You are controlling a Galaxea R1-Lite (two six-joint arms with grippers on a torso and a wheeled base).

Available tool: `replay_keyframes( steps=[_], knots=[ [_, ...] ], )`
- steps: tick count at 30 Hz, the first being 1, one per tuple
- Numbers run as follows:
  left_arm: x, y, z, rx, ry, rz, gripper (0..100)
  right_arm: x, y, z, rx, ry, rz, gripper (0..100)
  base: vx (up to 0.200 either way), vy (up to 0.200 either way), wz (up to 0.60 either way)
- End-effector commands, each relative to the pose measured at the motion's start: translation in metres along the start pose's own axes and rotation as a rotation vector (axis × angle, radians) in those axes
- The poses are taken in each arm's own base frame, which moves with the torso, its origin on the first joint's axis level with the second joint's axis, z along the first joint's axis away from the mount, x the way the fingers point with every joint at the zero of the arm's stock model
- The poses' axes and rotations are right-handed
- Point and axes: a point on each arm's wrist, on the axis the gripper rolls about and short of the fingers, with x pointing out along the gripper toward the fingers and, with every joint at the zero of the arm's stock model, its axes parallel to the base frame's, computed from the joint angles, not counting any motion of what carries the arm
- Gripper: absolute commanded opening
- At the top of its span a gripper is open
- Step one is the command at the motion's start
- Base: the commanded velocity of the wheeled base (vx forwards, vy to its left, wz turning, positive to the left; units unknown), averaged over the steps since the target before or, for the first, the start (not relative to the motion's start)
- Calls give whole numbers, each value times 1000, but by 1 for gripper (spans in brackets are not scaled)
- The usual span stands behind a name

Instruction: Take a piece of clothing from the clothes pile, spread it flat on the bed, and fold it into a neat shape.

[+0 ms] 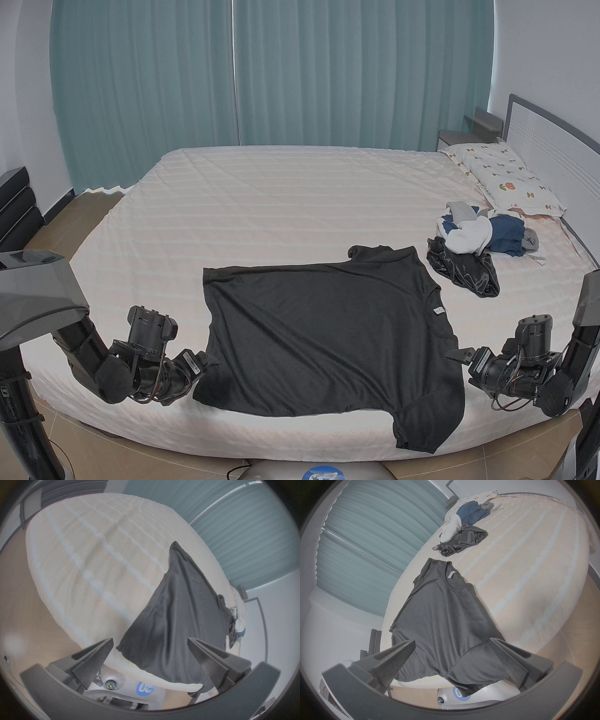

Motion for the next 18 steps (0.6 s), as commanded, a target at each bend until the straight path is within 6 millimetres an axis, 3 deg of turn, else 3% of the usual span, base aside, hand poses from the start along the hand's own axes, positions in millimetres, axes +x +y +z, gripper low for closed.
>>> replay_keyframes(
  steps=[1, 7, 17, 18],
  knots=[
    [14, 3, -17, 67, 29, 57, 100, 1, 0, -2, -2, 10, -4, 100, 0, 0, 0],
    [28, 1, -27, 111, 17, 104, 100, 1, 0, -2, -2, 11, -2, 100, 0, 0, 0],
    [45, -2, -22, 144, -51, 124, 100, 1, 0, -2, -2, 9, -3, 100, 0, 0, 0],
    [46, -2, -22, 149, -52, 125, 0, 1, 0, -2, -1, 8, -3, 100, 0, 0, 0]
  ],
)
